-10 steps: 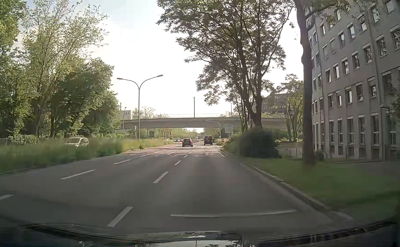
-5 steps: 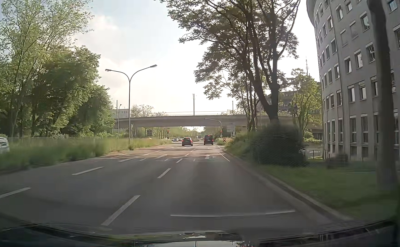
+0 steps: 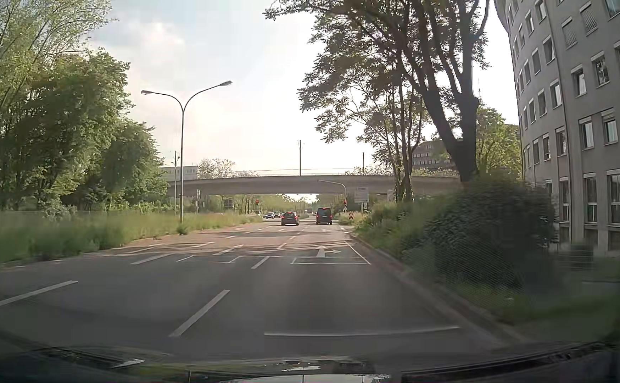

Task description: Follow the waypoints while adhering to traffic rules and regulations

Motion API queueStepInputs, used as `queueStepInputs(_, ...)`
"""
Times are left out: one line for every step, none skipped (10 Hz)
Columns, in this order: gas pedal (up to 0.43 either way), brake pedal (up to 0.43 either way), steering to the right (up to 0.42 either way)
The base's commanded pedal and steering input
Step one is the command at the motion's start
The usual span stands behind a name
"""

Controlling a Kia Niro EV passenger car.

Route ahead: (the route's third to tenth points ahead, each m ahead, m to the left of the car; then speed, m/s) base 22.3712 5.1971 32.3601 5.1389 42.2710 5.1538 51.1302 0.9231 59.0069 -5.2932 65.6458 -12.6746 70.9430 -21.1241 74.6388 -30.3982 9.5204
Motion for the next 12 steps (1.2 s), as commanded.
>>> queueStepInputs(0.0,0.0,-0.002)
queueStepInputs(0.0,0.0,-0.002)
queueStepInputs(0.0,0.0,-0.002)
queueStepInputs(0.0,0.0,-0.002)
queueStepInputs(0.0,0.0,-0.002)
queueStepInputs(0.0,0.0,-0.002)
queueStepInputs(0.0,0.0,-0.002)
queueStepInputs(0.0,0.0,-0.002)
queueStepInputs(0.0,0.0,-0.002)
queueStepInputs(0.0,0.0,-0.002)
queueStepInputs(0.0,0.0,-0.002)
queueStepInputs(0.0,0.0,-0.001)
